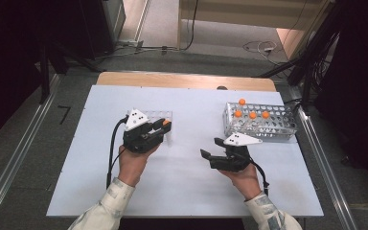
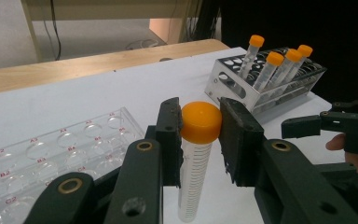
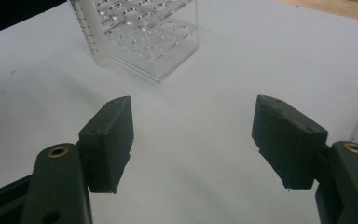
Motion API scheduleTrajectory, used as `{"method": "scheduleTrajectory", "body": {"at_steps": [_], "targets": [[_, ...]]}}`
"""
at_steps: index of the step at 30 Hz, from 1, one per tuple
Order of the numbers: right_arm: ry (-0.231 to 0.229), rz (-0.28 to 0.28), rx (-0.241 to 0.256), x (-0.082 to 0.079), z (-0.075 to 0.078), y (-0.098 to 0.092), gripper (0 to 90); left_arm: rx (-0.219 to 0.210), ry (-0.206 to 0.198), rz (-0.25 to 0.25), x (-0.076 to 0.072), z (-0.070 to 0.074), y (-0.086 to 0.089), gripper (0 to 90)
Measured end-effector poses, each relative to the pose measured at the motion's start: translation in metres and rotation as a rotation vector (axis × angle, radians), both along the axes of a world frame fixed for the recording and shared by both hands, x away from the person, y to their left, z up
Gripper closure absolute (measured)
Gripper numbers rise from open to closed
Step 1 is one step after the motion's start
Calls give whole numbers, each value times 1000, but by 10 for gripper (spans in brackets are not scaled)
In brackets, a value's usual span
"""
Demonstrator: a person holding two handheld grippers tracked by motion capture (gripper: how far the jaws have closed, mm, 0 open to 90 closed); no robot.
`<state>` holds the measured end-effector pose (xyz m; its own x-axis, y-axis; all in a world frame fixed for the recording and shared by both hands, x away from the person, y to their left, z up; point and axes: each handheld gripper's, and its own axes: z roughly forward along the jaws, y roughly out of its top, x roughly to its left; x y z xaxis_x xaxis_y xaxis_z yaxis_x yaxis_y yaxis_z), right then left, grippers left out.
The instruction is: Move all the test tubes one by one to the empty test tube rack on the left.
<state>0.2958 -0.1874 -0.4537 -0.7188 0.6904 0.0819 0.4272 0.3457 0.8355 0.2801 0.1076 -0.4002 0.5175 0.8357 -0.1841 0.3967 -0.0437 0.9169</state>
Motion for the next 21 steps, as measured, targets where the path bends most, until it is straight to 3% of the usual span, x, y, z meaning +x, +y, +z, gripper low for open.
{"method": "scheduleTrajectory", "body": {"at_steps": [21], "targets": [[3,-28,8,1,-2,-14,281,11,-23,59,20,20,9,698]]}}
